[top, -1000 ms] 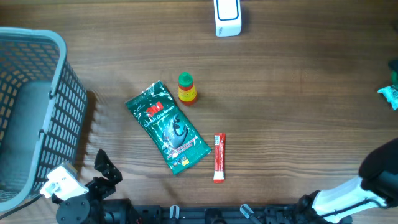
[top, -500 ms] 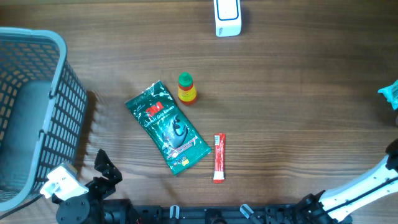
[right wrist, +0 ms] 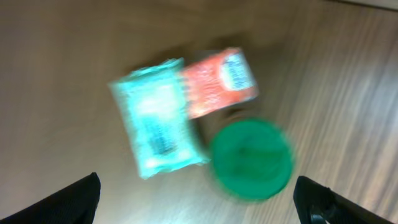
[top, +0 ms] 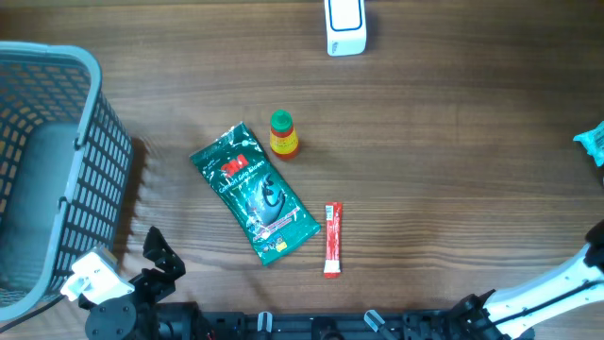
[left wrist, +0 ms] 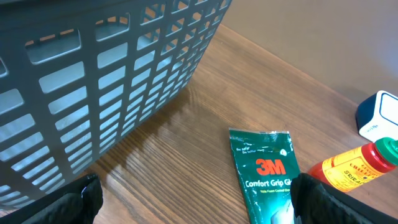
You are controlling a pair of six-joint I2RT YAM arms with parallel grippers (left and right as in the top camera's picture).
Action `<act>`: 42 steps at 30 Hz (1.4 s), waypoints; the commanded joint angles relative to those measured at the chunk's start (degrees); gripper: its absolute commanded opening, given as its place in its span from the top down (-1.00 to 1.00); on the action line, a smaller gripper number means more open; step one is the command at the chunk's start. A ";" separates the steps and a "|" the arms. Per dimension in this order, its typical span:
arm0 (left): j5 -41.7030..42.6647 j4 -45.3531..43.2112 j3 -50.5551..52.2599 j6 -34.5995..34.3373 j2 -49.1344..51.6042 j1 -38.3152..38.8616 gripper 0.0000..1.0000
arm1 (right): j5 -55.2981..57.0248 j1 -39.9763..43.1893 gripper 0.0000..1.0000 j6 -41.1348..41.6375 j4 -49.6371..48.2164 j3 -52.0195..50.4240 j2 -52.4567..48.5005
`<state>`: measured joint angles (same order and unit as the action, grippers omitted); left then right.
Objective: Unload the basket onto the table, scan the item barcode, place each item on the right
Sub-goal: 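Carry the jar off the table to the right and drop it, then reach the right gripper to the red-yellow sauce bottle and grasp it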
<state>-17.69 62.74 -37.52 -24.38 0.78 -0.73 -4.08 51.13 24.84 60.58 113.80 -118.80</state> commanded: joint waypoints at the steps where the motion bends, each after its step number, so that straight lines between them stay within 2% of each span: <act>1: 0.26 -0.24 0.09 -0.52 -0.42 0.37 -1.00 | -9.31 -5.38 -0.99 4.63 2.14 2.03 10.14; 3: 0.26 -0.24 0.09 -0.52 -0.42 0.37 -1.00 | -9.33 -9.49 -0.99 6.36 4.09 2.03 13.97; 5: 0.26 -0.24 0.09 -0.52 -0.42 0.37 -1.00 | -9.49 -14.69 -1.00 11.61 7.39 2.03 16.96; 9: 0.26 -0.24 0.07 -0.52 -0.42 0.37 -1.00 | -12.63 -25.92 -1.00 30.14 18.80 1.57 17.79; 12: 0.26 -0.24 0.09 -0.52 -0.42 0.37 -1.00 | -17.40 -33.18 -0.99 32.35 20.63 -1.66 16.94; 15: 0.26 -0.24 0.07 -0.52 -0.42 0.37 -1.00 | -26.88 -43.47 -0.99 38.10 11.17 -11.93 15.98; 20: 0.26 -0.24 0.07 -0.52 -0.42 0.37 -1.00 | -39.93 -55.47 -0.99 51.36 -15.85 -30.32 13.40; 24: 0.26 -0.24 0.07 -0.52 -0.42 0.37 -1.00 | -43.23 -63.14 -0.99 58.62 -31.65 -36.59 9.94; 30: 0.26 -0.24 0.09 -0.52 -0.42 0.37 -1.00 | -48.02 -71.56 -0.99 68.26 -43.54 -36.94 3.32; 33: 0.26 -0.24 0.09 -0.52 -0.42 0.37 -1.00 | -47.95 -75.63 -0.99 70.90 -43.71 -36.96 1.01; 39: 0.26 -0.24 0.09 -0.52 -0.42 0.37 -1.00 | -47.89 -78.66 -0.99 74.36 -46.64 -36.96 -1.07; 42: 0.26 -0.24 0.09 -0.52 -0.42 0.37 -1.00 | -47.43 -78.66 -0.76 74.79 -47.78 -36.96 -1.25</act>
<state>-17.69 62.76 -37.50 -24.38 0.78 -0.73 -51.00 -27.66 97.71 13.65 76.95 -118.67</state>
